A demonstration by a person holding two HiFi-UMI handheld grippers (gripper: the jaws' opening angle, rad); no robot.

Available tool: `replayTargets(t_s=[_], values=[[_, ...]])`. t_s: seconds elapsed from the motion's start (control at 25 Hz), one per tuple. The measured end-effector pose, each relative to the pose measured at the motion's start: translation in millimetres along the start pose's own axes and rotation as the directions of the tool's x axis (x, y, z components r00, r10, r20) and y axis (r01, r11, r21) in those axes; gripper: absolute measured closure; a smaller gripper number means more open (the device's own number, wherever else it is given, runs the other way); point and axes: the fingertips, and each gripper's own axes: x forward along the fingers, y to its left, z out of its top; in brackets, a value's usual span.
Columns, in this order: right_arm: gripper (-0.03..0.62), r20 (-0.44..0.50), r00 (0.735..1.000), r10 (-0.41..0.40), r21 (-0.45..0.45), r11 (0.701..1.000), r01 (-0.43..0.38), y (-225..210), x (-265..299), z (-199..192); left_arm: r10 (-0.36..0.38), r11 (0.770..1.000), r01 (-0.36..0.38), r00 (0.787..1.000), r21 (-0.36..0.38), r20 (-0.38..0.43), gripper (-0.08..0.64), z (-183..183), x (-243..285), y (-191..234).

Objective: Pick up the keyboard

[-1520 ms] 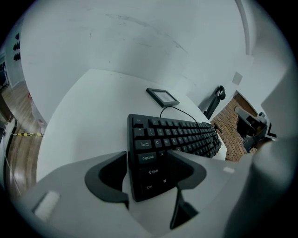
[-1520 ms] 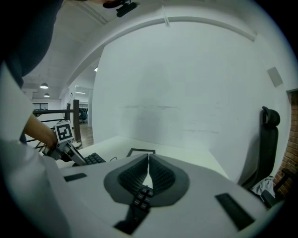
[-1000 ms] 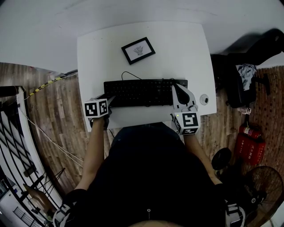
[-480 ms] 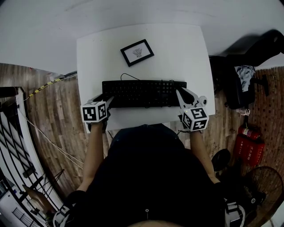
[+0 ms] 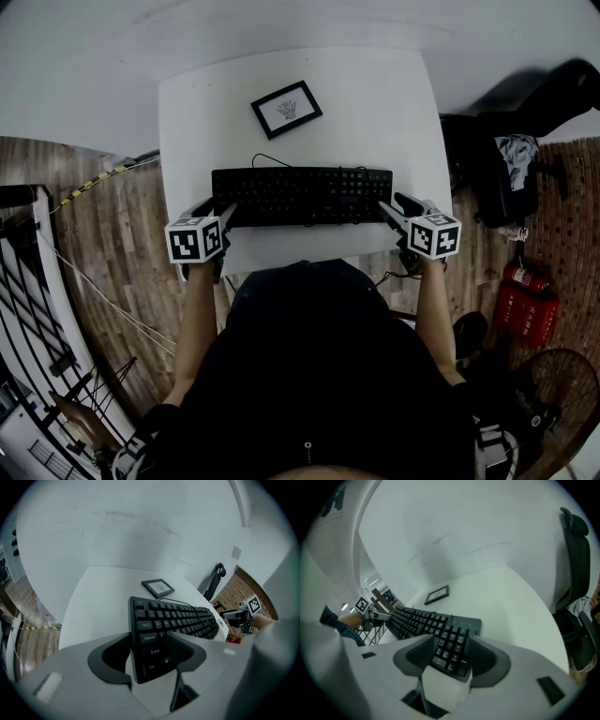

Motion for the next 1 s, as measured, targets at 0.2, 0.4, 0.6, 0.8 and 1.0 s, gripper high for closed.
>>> replayTargets(t_s=[0.2, 0.4, 0.6, 0.8, 1.0], values=[[0.357, -0.097, 0.994, 0.044, 0.061, 0.997, -0.039, -14, 6, -16, 0.005, 1.0, -0.005, 1.0, 0.005, 0.008, 0.311, 3, -2, -2], [0.342, -0.142, 0.986, 0.092, 0.173, 0.983, -0.067, -25, 16, -28, 0.013, 1.0, -0.013, 1.0, 0.008, 0.015, 0.313, 5, -2, -4], [0.336, -0.179, 0.978, 0.108, 0.229, 0.971, -0.065, -27, 28, -36, 0.02, 1.0, -0.02, 1.0, 0.009, 0.018, 0.313, 5, -5, -6], [0.336, -0.227, 0.972, 0.061, 0.224, 0.975, -0.009, -30, 38, -40, 0.026, 1.0, -0.026, 0.999, 0.009, 0.018, 0.313, 5, -6, -7], [0.334, -0.257, 0.966, 0.029, 0.226, 0.974, 0.031, -30, 43, -41, 0.028, 1.0, -0.028, 1.0, 0.006, 0.01, 0.313, 4, -5, -6]])
